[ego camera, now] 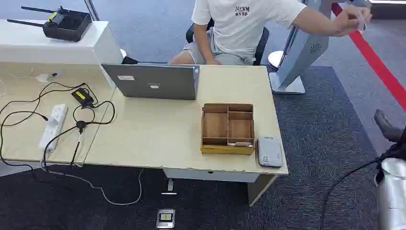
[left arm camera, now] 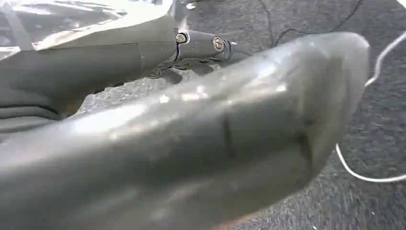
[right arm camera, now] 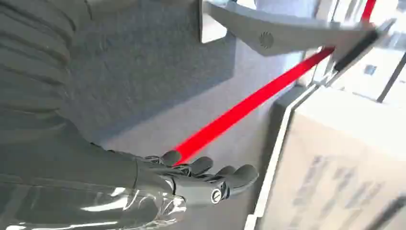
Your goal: Pass the card to the sensor for recognition and then transmit it.
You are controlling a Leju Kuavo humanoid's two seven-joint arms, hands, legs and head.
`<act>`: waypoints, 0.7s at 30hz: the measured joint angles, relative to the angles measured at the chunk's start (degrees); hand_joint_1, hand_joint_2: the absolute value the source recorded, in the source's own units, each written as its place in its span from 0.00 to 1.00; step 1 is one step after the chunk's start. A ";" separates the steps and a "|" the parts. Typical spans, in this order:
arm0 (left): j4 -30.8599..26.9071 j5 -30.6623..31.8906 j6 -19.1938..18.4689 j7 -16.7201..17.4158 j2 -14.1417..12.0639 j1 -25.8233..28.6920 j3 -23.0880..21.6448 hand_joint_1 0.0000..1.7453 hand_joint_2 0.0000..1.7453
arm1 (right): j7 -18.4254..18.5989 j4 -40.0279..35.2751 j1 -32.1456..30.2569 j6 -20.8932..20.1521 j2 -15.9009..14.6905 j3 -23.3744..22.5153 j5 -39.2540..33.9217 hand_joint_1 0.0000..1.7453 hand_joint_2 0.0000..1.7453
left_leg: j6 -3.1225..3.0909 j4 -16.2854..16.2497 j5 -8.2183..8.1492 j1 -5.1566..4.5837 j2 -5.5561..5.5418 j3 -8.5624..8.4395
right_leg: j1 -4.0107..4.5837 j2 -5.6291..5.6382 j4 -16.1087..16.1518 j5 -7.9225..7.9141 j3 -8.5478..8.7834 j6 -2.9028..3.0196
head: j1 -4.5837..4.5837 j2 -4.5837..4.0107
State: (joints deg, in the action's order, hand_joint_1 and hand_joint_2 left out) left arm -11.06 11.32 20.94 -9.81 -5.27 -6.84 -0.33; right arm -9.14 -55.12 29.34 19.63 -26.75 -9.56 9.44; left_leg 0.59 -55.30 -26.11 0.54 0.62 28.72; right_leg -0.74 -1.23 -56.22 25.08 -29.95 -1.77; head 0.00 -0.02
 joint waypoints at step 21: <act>0.00 4.72 -2.41 1.44 -0.35 -2.04 -4.33 0.00 0.00 | 1.43 4.83 20.16 -13.25 -4.48 19.24 27.94 0.00 1.00 | -0.05 -0.03 0.21 -0.01 -0.02 0.46 | 0.02 -0.01 -0.02 -0.21 -0.48 0.07 | -0.02 0.00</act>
State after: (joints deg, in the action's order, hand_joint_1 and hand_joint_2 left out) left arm -11.06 16.04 18.53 -8.37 -5.62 -8.88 -4.66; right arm -7.71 -50.29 49.50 6.38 -31.23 9.69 37.38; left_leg 0.54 -55.33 -25.90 0.53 0.60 29.18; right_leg -0.72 -1.24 -56.24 24.87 -30.44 -1.70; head -0.02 -0.02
